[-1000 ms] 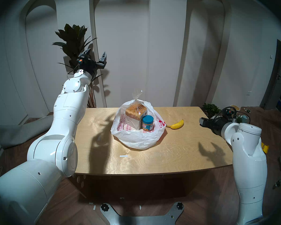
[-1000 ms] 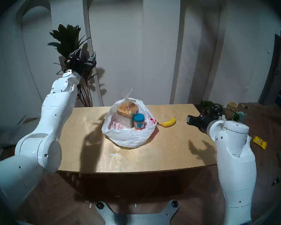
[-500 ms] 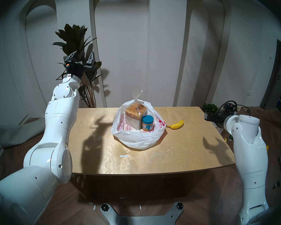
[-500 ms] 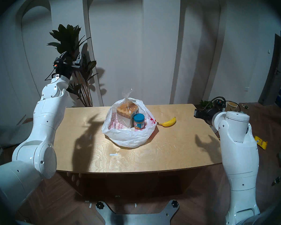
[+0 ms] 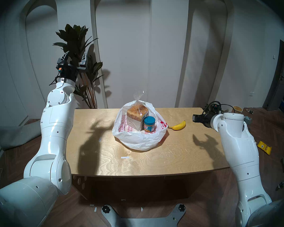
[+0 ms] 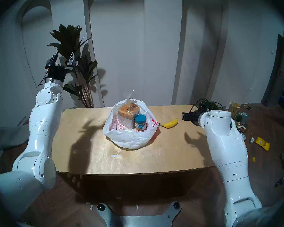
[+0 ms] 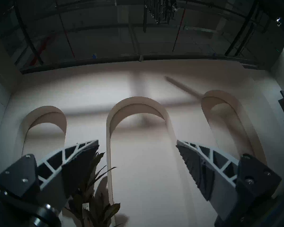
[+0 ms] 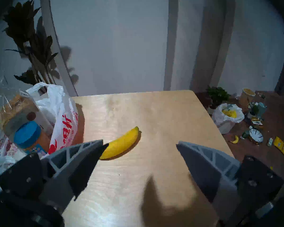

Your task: Bag the groceries: heavy items first, fragile items on top

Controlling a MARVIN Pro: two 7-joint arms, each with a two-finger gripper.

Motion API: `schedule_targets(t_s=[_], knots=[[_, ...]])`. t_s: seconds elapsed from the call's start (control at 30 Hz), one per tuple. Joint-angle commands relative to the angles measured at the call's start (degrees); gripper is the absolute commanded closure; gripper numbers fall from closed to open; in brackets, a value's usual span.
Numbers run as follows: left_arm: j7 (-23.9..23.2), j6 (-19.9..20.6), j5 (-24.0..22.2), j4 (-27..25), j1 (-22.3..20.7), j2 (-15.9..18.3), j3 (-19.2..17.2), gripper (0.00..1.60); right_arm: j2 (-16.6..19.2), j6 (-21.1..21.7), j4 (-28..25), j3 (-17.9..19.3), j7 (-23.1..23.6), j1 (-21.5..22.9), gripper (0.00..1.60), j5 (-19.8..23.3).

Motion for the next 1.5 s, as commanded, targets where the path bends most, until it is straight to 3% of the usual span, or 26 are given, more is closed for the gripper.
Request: schedule_targets(t_s=[0.0, 0.43, 0.83, 0.97, 1.47], knots=[[-0.1, -0.5, -0.3, -3.3, 0.6, 0.1, -0.3, 0.00, 3.4, -0.9, -0.8, -1.3, 1.9, 6.2, 0.00, -1.2], [0.4, -0.6, -1.5, -9.5, 4.7, 0.0, -1.2, 0.00, 6.7, -1.9, 4.9, -7.1, 5.8, 10.6, 0.00, -4.1], [0.8, 0.4, -3.0, -19.0, 11.1, -0.4, -2.4, 0.00, 4.0, -4.8, 13.4, -12.2, 8.2, 13.2, 0.00, -4.9], [1.1, 1.3, -3.4, -23.3, 13.6, -0.6, -2.9, 0.00, 7.2, -5.0, 13.4, -15.0, 11.8, 15.1, 0.00, -6.4], [1.7, 3.7, -4.3, -27.5, 17.1, -1.0, -3.6, 0.00, 14.2, -4.0, 13.7, -16.3, 19.8, 22.5, 0.00, -9.1]])
